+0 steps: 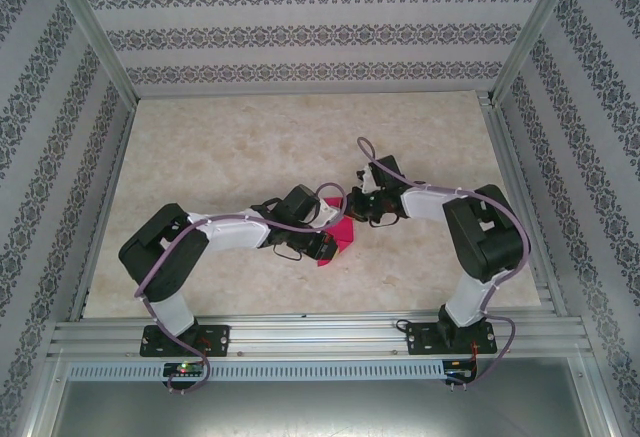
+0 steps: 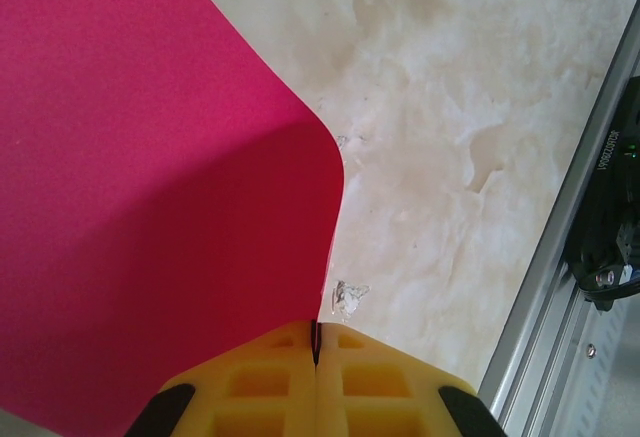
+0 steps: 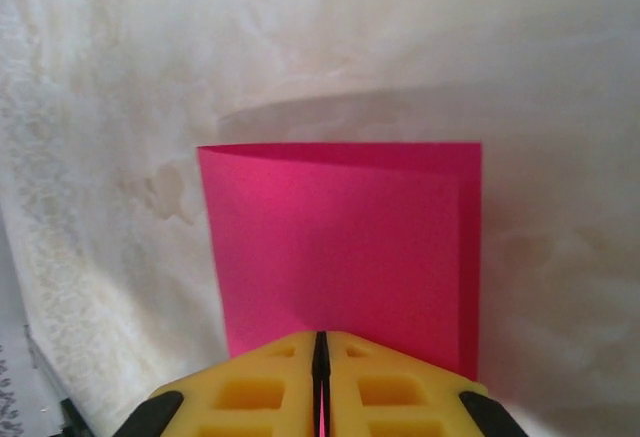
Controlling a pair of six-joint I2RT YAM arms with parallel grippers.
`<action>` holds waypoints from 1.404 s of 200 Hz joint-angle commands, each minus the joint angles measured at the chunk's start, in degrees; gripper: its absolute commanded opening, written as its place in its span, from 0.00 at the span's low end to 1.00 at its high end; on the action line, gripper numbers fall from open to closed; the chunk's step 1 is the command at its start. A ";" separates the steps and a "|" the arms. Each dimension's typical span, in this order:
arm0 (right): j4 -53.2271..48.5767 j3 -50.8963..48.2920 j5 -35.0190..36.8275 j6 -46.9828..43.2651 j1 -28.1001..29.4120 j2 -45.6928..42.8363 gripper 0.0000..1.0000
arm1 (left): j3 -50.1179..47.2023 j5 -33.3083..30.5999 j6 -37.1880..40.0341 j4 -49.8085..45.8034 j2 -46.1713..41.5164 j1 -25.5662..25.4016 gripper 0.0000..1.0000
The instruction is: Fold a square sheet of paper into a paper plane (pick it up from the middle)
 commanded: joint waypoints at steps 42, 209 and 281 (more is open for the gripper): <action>-7.42 3.15 4.32 -8.29 0.69 6.14 0.09 | -0.84 -1.57 -5.13 1.82 -0.41 3.57 0.03; -8.73 3.95 6.75 -7.82 2.24 3.56 0.11 | -1.18 -5.75 -6.98 0.01 -0.15 4.77 0.06; -9.75 4.12 10.55 -6.33 4.74 2.89 0.11 | -1.21 -7.65 -7.16 -0.60 -0.50 4.75 0.06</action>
